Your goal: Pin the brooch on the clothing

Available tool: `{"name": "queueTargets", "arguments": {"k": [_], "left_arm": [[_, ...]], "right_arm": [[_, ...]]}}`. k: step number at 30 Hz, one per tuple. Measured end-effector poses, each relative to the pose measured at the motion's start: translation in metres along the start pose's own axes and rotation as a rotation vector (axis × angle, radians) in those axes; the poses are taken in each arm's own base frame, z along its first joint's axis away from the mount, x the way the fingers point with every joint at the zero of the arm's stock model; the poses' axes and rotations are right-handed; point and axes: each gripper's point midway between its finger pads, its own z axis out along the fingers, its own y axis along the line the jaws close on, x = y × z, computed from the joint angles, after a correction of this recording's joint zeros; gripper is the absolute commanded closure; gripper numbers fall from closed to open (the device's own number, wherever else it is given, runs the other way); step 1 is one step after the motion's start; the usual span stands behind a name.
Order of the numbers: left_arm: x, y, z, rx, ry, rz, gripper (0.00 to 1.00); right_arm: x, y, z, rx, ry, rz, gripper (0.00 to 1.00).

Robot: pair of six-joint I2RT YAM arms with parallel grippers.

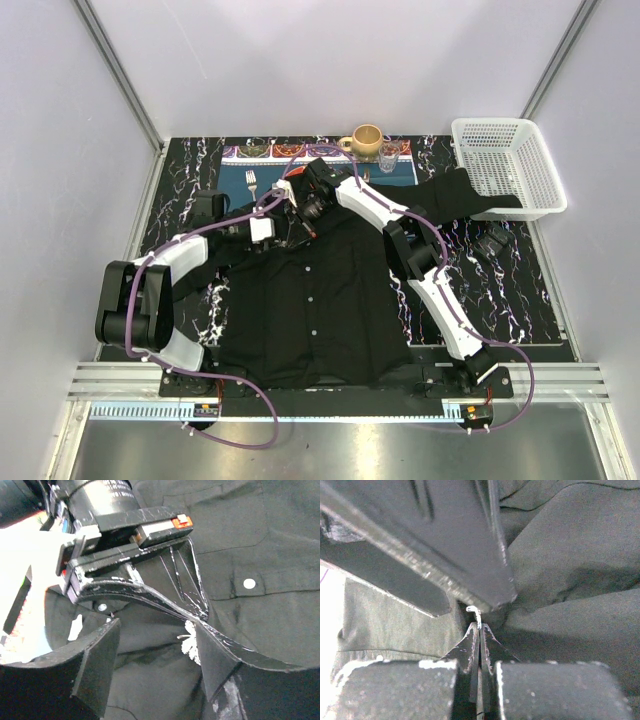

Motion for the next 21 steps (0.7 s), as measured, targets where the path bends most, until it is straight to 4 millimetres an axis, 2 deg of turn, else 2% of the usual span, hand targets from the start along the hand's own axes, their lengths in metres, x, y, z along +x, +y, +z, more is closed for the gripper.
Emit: {"name": "queueTargets", "arguments": {"k": [3,7,10,13,17,21], "left_arm": [[0.004,-0.004,-0.005,0.0,0.008,-0.074,0.22],[0.006,0.003,-0.022,-0.033,0.022,-0.179,0.21],[-0.001,0.015,-0.035,-0.051,0.036,-0.236,0.21],[-0.009,0.021,-0.039,-0.055,0.036,-0.308,0.22],[-0.012,0.015,-0.04,-0.047,0.041,-0.439,0.23],[-0.007,0.004,-0.039,-0.033,0.062,-0.536,0.23]], "right_arm": [[-0.001,0.0,0.0,0.001,-0.002,-0.001,1.0],[-0.002,-0.001,0.0,0.004,-0.006,0.0,1.0],[-0.003,-0.002,0.0,0.007,-0.009,0.004,1.0],[-0.006,-0.003,0.001,0.011,-0.017,0.005,1.0],[-0.009,-0.006,0.001,0.017,-0.026,-0.002,1.0],[-0.01,-0.006,0.001,0.018,-0.03,-0.002,1.0]]}}
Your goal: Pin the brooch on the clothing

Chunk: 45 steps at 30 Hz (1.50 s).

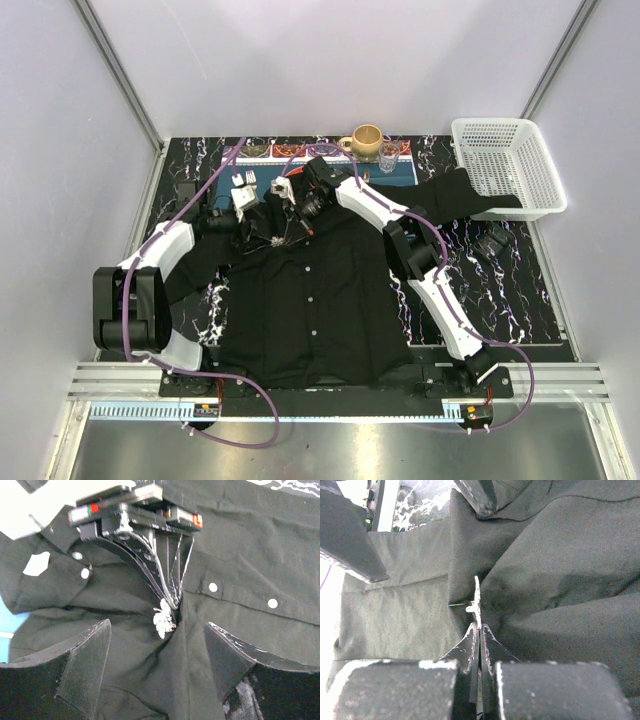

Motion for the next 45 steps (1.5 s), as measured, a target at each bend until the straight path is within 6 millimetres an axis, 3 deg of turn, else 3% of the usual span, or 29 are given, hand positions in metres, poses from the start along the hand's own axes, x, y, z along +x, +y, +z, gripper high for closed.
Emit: {"name": "queueTargets", "arguments": {"k": [6,9,21,45], "left_arm": [[0.025,-0.005,0.002,0.033,0.078,-0.051,0.23],[0.034,-0.009,0.004,0.044,0.119,-0.043,0.28],[0.048,0.004,0.029,0.036,0.274,-0.013,0.4],[0.08,0.002,0.03,0.056,0.459,-0.011,0.45]], "right_arm": [[0.001,0.0,0.0,0.0,0.001,0.006,1.0],[0.001,0.0,0.0,0.0,-0.001,0.003,1.0],[-0.001,0.0,0.0,0.001,-0.005,-0.003,1.0],[-0.002,0.002,0.0,-0.012,-0.012,0.016,1.0]]}}
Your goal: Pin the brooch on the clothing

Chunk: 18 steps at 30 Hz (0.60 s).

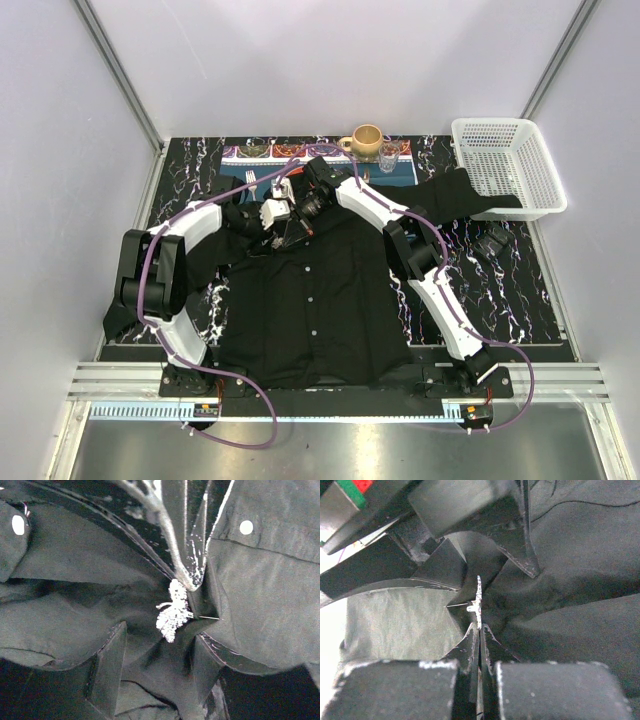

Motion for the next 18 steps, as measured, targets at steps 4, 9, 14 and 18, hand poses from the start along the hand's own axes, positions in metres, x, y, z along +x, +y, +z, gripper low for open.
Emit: {"name": "queueTargets", "arguments": {"k": [4,9,14,18], "left_arm": [[-0.0001,0.0049,-0.0001,-0.014,0.014,-0.004,0.46],[0.0021,0.0059,0.0,-0.019,0.025,-0.012,0.46],[0.003,0.0044,0.0001,-0.013,0.03,-0.005,0.42],[0.004,0.003,0.0,-0.004,0.034,0.014,0.42]], "right_arm": [[-0.0002,0.0006,0.0,-0.002,-0.001,0.005,1.0],[-0.0003,0.0008,0.0001,-0.003,-0.002,0.007,1.0],[-0.0002,0.0008,0.0001,-0.003,-0.001,0.008,1.0],[-0.0002,0.0009,0.0,-0.002,-0.001,0.011,1.0]]}}
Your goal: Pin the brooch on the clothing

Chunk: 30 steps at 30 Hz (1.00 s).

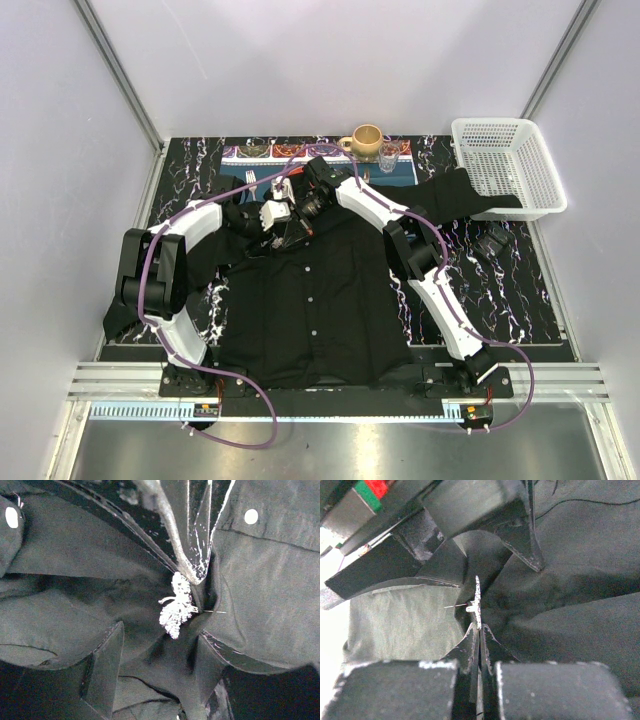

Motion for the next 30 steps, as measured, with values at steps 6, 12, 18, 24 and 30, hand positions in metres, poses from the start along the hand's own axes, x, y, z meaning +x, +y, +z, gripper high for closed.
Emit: {"name": "queueTargets", "arguments": {"k": [6,12,18,24,30], "left_arm": [[0.002,-0.002,0.0,0.009,0.006,0.013,0.39],[-0.001,-0.003,-0.002,0.02,-0.026,0.012,0.28],[-0.019,-0.005,-0.023,0.037,-0.177,-0.013,0.31],[-0.04,-0.017,-0.029,0.099,-0.287,-0.017,0.31],[-0.027,-0.017,-0.039,0.107,-0.368,-0.093,0.29]], "right_arm": [[-0.001,-0.001,-0.001,0.003,-0.003,0.004,1.0],[-0.002,-0.001,-0.001,0.004,-0.006,0.013,1.0],[-0.003,-0.001,-0.001,0.004,-0.007,0.01,1.0],[-0.004,0.0,-0.001,-0.004,-0.014,0.005,1.0],[-0.007,0.003,-0.001,-0.024,-0.028,-0.006,1.0]]}}
